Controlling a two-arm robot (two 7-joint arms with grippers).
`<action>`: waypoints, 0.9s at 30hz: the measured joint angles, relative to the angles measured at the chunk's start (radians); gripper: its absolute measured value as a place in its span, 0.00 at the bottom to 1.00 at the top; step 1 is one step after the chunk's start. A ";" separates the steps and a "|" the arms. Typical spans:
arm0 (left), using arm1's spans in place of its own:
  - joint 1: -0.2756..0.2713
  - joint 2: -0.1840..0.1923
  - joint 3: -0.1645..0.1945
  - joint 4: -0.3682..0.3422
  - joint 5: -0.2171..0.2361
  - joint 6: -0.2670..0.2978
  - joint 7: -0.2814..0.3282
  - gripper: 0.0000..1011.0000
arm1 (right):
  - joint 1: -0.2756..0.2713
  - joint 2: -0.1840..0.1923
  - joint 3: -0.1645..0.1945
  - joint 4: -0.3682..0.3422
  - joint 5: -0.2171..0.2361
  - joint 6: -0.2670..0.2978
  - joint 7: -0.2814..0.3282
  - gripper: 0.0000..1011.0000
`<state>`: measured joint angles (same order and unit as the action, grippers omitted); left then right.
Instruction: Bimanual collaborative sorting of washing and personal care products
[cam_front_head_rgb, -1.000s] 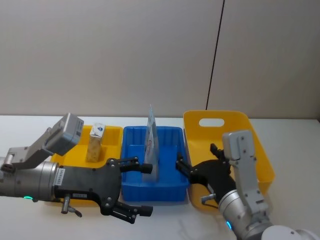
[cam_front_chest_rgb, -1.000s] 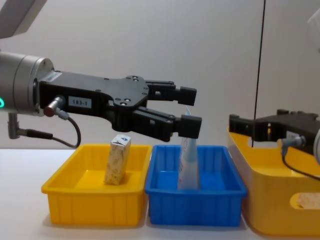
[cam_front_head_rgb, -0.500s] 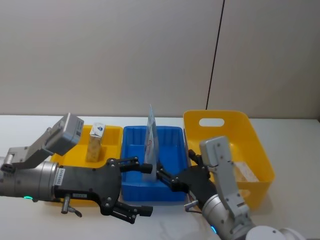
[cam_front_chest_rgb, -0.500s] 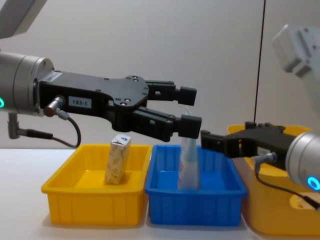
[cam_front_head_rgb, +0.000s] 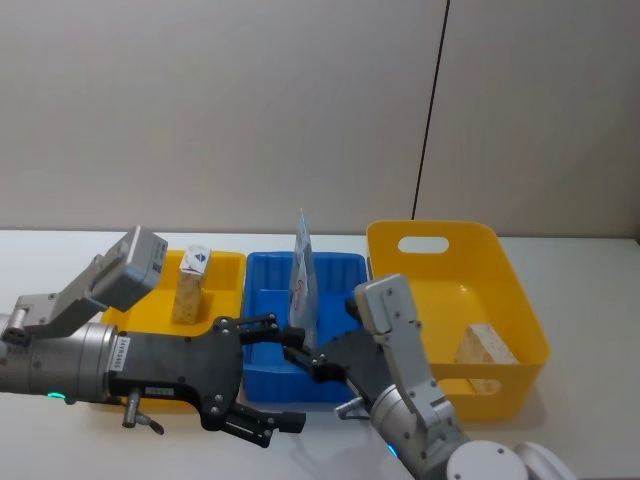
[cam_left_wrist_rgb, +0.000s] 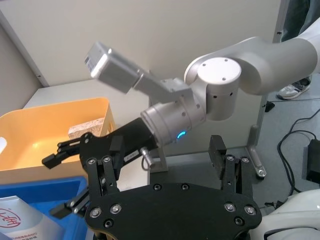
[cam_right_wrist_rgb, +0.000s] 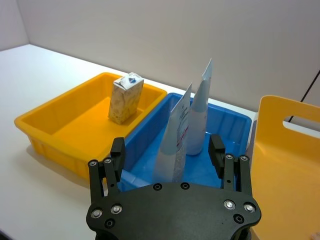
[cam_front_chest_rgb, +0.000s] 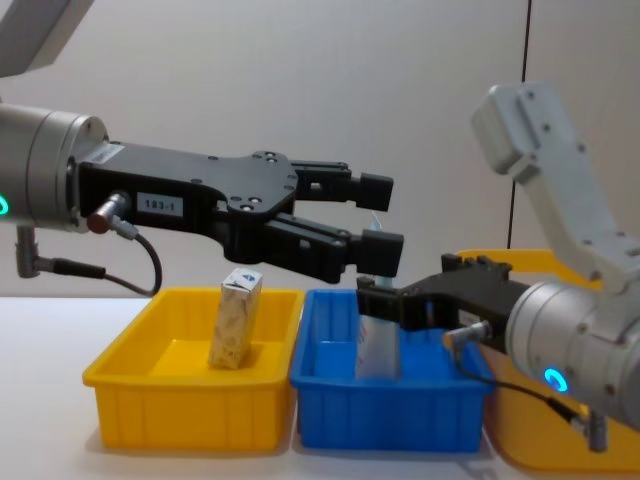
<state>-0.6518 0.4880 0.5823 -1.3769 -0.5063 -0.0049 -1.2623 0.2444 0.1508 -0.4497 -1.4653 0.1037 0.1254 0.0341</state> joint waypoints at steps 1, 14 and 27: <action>0.000 0.000 0.000 0.000 0.000 0.000 0.000 0.99 | 0.010 -0.007 -0.004 0.020 -0.008 -0.007 -0.002 0.99; 0.000 0.000 0.000 0.000 0.000 0.000 0.000 0.99 | 0.081 -0.067 -0.020 0.158 -0.060 -0.051 -0.041 0.99; 0.000 0.000 0.000 0.000 0.000 0.000 0.000 0.99 | 0.129 -0.118 -0.015 0.254 -0.089 -0.078 -0.078 0.99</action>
<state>-0.6518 0.4880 0.5823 -1.3769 -0.5063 -0.0049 -1.2623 0.3738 0.0328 -0.4649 -1.2109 0.0150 0.0477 -0.0442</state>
